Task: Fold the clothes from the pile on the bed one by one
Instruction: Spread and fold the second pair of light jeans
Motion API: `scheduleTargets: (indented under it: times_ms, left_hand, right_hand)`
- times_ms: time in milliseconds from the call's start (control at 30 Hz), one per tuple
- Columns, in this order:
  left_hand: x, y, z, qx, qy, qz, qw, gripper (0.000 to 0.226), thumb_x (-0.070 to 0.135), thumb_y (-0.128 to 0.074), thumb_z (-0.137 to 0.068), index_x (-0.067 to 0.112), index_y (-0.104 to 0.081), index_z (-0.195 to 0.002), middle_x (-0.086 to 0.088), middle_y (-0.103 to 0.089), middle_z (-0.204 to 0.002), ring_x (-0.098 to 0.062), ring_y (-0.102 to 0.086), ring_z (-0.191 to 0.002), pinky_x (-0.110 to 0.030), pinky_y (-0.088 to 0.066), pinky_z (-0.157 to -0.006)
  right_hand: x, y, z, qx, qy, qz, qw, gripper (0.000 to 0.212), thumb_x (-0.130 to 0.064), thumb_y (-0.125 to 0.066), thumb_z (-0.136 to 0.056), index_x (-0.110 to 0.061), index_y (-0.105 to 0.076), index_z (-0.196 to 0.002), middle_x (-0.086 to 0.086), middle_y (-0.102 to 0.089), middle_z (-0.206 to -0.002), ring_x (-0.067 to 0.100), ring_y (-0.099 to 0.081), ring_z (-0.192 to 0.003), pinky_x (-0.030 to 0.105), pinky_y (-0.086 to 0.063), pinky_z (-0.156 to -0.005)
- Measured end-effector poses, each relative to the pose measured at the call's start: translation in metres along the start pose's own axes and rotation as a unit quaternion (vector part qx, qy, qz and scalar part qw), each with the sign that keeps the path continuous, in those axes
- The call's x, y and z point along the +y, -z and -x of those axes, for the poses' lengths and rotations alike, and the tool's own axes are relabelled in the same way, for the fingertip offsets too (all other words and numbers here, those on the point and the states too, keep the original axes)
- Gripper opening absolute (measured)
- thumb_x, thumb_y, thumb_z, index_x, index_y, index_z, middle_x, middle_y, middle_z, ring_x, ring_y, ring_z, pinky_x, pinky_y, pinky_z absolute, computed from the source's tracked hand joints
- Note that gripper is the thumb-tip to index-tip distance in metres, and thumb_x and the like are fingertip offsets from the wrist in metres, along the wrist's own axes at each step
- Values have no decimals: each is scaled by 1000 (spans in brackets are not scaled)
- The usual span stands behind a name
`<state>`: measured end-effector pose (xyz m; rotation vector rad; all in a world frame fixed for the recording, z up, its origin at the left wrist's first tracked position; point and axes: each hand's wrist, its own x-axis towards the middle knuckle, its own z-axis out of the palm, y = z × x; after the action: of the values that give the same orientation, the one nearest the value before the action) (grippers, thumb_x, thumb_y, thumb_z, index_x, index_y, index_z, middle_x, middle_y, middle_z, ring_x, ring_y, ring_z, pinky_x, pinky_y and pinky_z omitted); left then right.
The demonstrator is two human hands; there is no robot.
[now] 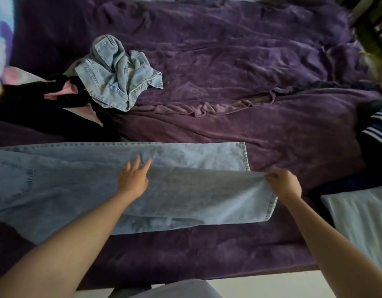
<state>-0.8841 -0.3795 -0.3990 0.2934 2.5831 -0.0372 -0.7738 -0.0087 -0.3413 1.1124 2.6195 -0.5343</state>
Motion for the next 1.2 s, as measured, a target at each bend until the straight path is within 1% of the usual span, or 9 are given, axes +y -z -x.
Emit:
scheduleTargets:
  times_ms: [200, 367, 433, 567, 667, 800, 1067, 1133, 1200]
  left_hand:
    - [-17, 2, -34, -33, 28, 3, 999, 57, 27, -37, -98, 28, -12, -149, 3, -15, -157, -29, -16, -142, -42, -27, -109]
    - [-25, -2, -61, -88, 13, -11, 996, 45, 31, -37, -98, 30, -30, -143, 2, -36, -148, -23, -29, -137, -45, -25, -107]
    - [-26, -3, -70, -105, 9, -16, 994, 40, 33, -39, -97, 32, -39, -137, 1, -43, -140, -21, -38, -130, -46, -25, -106]
    - [-27, 1, -81, -119, 5, -15, 993, 31, 36, -50, -93, 31, -48, -123, 3, -54, -128, -20, -48, -121, -40, -31, -98]
    - [-30, 9, -82, -45, -26, 20, 998, 18, 28, -51, -93, 21, -60, -107, -2, -59, -113, -23, -53, -112, -37, -34, -91]
    - [-46, 33, -83, 131, 29, 129, 982, 17, 16, -62, -86, 7, -67, -99, -15, -64, -104, -35, -57, -102, -42, -41, -83]
    - [-35, 32, -99, 204, 88, 161, 962, 18, 11, -55, -90, 4, -67, -102, -21, -65, -98, -39, -58, -95, -43, -38, -84]
    - [-36, 29, -101, 195, 109, 147, 964, 24, 15, -54, -92, 5, -64, -112, -23, -62, -107, -41, -53, -103, -45, -36, -88]
    - [-37, 21, -102, 133, 117, 113, 978, 41, 23, -54, -92, 9, -51, -131, -22, -51, -129, -39, -42, -119, -47, -31, -97]
  right_hand:
    - [-24, 1, -56, -16, 19, -35, 999, 18, -12, -61, -85, -6, -71, -99, 19, -68, -101, 36, -61, -95, 31, -44, -73]
    - [-26, -4, -89, -73, 9, -133, 988, 24, 3, -65, -80, 0, -68, -104, 11, -58, -77, 19, -52, -55, 10, -37, -35]
    - [-22, -8, -97, -94, -3, -160, 983, 25, 9, -64, -80, 4, -67, -104, 12, -57, -76, 9, -48, -48, 9, -36, -33]
    - [-18, -20, -107, -95, 6, -136, 986, 16, 9, -62, -82, 9, -69, -96, 14, -58, -74, 17, -47, -55, 10, -35, -34]
    - [-16, -27, -114, -66, 27, -92, 993, 13, 4, -66, -80, 8, -70, -92, 17, -62, -75, 20, -52, -69, 17, -40, -48]
    - [-21, -38, -120, -15, 17, -111, 994, 21, -3, -66, -82, 3, -69, -102, 25, -68, -98, 32, -62, -91, 43, -47, -78]
    - [-59, -56, -132, 38, -3, -110, 993, 23, -13, -54, -91, -4, -64, -109, 26, -61, -110, 41, -56, -104, 39, -42, -84]
    - [-68, -59, -142, 1, -29, -110, 993, 34, -20, -53, -93, -10, -53, -125, 24, -53, -125, 40, -48, -117, 43, -38, -95]
    - [-72, -64, -146, -91, -80, -109, 987, 60, -28, -57, -92, -20, -29, -144, 23, -36, -141, 40, -34, -130, 45, -30, -105]
